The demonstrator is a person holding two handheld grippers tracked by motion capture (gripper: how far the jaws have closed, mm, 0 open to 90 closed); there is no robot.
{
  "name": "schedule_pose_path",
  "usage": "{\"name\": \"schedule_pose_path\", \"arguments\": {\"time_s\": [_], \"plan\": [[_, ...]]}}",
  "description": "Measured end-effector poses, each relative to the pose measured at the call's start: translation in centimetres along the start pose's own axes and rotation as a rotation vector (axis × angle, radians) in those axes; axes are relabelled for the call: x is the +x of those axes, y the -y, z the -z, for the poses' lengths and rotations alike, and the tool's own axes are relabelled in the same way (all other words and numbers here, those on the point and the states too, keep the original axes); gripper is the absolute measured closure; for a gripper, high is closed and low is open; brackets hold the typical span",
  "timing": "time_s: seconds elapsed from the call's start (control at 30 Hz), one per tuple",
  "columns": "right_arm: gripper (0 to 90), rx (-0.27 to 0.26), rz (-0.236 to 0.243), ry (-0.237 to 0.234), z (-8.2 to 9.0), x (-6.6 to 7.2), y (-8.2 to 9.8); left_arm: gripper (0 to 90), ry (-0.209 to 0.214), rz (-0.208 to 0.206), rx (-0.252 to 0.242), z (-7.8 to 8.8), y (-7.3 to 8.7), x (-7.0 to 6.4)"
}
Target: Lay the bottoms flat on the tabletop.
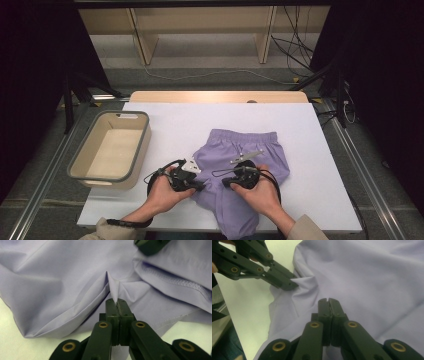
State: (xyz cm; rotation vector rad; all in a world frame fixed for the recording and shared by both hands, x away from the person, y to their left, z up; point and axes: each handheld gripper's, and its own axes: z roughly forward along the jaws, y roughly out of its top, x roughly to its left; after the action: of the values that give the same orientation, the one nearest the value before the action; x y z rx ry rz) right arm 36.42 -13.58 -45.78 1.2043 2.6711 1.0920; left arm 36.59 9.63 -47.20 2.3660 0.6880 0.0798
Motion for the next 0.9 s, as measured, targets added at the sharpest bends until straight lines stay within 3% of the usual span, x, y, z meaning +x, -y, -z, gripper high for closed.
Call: {"name": "schedule_pose_path", "arguments": {"time_s": [0.47, 0.9], "plan": [[90.0, -0.037, -0.054, 0.034, 3.8, -1.7, 2.2, 89.1, 0.008, -0.003, 0.005, 0.9, 0.6, -0.5], [90.0, -0.023, -0.108, 0.051, 7.5, -3.1, 5.2, 89.1, 0.002, 0.011, 0.015, 2.0, 1.6, -0.4]]}}
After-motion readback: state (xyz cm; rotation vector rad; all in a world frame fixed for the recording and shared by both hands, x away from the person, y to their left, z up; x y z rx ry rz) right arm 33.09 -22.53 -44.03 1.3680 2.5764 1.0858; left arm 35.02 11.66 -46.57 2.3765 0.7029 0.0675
